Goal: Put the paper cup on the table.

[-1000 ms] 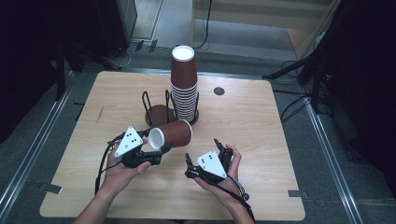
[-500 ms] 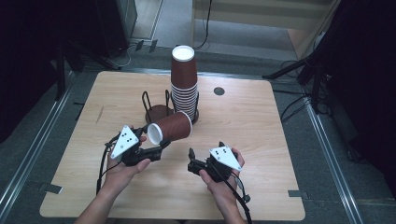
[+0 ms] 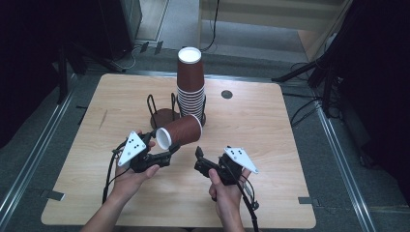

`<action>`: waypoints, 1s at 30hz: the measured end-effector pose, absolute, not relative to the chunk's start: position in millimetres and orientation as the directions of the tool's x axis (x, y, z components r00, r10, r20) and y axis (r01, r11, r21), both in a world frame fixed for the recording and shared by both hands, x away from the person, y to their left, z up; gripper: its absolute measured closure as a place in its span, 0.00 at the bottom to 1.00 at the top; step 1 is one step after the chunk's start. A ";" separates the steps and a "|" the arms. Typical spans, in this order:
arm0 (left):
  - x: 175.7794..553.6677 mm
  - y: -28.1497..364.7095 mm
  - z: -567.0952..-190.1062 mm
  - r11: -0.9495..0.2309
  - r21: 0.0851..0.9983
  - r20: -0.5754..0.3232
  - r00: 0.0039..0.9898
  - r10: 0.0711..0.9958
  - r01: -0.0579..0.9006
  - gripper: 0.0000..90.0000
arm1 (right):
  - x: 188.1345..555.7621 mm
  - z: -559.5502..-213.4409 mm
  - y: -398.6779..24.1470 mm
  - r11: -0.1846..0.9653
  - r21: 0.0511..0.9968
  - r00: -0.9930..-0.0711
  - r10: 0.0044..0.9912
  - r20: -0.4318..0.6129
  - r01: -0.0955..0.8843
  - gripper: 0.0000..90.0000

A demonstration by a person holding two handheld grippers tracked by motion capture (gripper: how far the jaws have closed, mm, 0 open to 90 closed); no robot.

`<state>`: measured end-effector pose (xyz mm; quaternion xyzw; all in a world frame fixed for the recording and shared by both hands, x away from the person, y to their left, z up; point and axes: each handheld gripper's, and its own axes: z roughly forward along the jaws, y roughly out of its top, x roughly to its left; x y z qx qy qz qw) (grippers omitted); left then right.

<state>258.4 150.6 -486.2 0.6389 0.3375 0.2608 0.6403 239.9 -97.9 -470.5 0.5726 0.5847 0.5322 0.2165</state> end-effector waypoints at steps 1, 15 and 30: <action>258.1 150.1 -486.5 0.049 0.994 -0.097 0.637 0.764 0.093 0.26 | 240.3 -470.4 -98.8 -0.255 0.855 -0.238 0.889 0.390 0.452 0.00; 255.6 139.3 -493.9 0.040 0.996 -0.082 0.653 0.753 0.078 0.26 | 241.0 -476.4 -97.3 -0.681 0.494 -0.028 0.572 0.820 0.541 0.00; 250.7 127.1 -498.8 0.039 0.998 -0.063 0.677 0.733 0.051 0.26 | 244.0 -490.9 -102.5 -0.829 0.031 0.196 0.168 0.966 0.559 0.00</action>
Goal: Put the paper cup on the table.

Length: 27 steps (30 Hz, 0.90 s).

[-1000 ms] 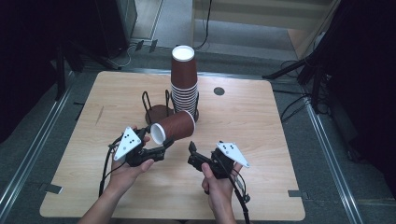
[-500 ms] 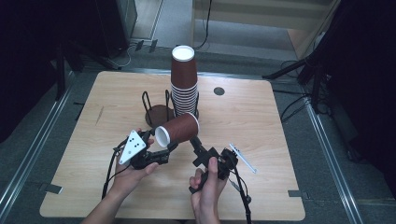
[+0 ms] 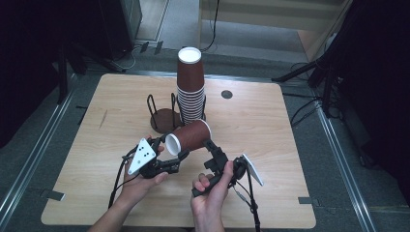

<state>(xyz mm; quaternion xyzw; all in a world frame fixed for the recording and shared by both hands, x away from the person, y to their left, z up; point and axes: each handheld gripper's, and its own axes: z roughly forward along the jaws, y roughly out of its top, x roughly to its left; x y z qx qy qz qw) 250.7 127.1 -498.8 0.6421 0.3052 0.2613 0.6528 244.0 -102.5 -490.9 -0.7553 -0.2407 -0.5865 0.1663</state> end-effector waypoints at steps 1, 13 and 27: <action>250.5 126.2 -499.1 0.037 0.998 -0.061 0.679 0.732 0.050 0.26 | 244.2 -491.1 -102.2 -0.831 0.009 0.196 0.142 0.970 0.556 0.00; 246.4 117.8 -502.1 0.024 0.999 -0.044 0.699 0.714 0.039 0.26 | 256.2 -497.7 -96.4 -0.812 -0.180 0.252 -0.042 0.967 0.556 0.00; 243.9 112.0 -504.8 -0.021 0.999 -0.008 0.721 0.693 0.032 0.26 | 269.8 -507.4 -96.2 -0.784 -0.229 0.246 -0.100 0.964 0.577 0.00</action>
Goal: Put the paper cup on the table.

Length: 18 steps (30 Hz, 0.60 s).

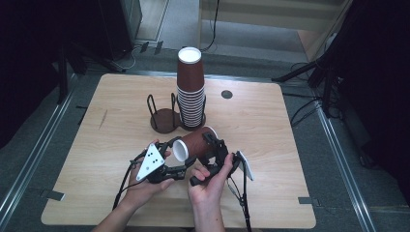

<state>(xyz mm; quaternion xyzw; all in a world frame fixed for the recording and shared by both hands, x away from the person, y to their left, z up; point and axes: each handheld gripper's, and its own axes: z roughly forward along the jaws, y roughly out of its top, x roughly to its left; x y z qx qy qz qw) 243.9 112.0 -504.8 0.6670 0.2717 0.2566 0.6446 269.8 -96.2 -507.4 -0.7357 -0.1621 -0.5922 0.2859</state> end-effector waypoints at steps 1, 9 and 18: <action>243.9 112.0 -504.8 -0.021 0.999 -0.008 0.721 0.693 0.032 0.26 | 270.3 -508.0 -96.3 -0.781 -0.226 0.238 -0.102 0.966 0.582 0.00; 242.8 111.2 -505.6 -0.035 0.998 -0.007 0.729 0.685 0.043 0.26 | 273.7 -510.1 -97.8 -0.768 -0.241 0.270 -0.093 0.958 0.593 0.03; 241.7 110.8 -506.0 -0.043 0.999 0.007 0.732 0.682 0.030 0.26 | 274.0 -508.8 -99.2 -0.766 -0.255 0.297 -0.088 0.951 0.591 0.09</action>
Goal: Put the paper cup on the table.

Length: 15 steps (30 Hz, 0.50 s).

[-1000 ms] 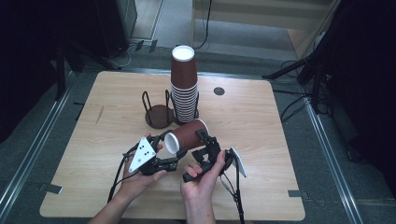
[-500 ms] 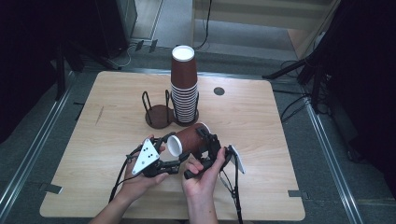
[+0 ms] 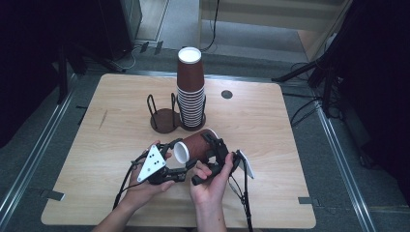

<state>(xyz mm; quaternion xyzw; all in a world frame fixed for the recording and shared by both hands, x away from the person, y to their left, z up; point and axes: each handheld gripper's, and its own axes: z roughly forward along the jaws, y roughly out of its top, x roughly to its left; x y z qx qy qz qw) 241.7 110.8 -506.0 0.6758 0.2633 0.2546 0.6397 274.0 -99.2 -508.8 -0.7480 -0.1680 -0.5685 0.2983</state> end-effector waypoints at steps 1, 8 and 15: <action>241.7 110.5 -506.4 -0.039 0.999 0.004 0.732 0.681 0.031 0.25 | 273.9 -508.6 -99.3 -0.767 -0.252 0.297 -0.084 0.951 0.589 0.10; 237.1 108.7 -506.4 -0.043 0.998 -0.004 0.707 0.707 0.050 0.14 | 275.1 -504.0 -102.1 -0.779 -0.194 0.266 -0.036 0.963 0.596 0.12; 235.6 111.6 -507.7 -0.054 0.993 -0.042 0.723 0.690 0.108 0.00 | 275.5 -497.4 -111.3 -0.805 -0.138 0.266 0.026 0.964 0.577 0.12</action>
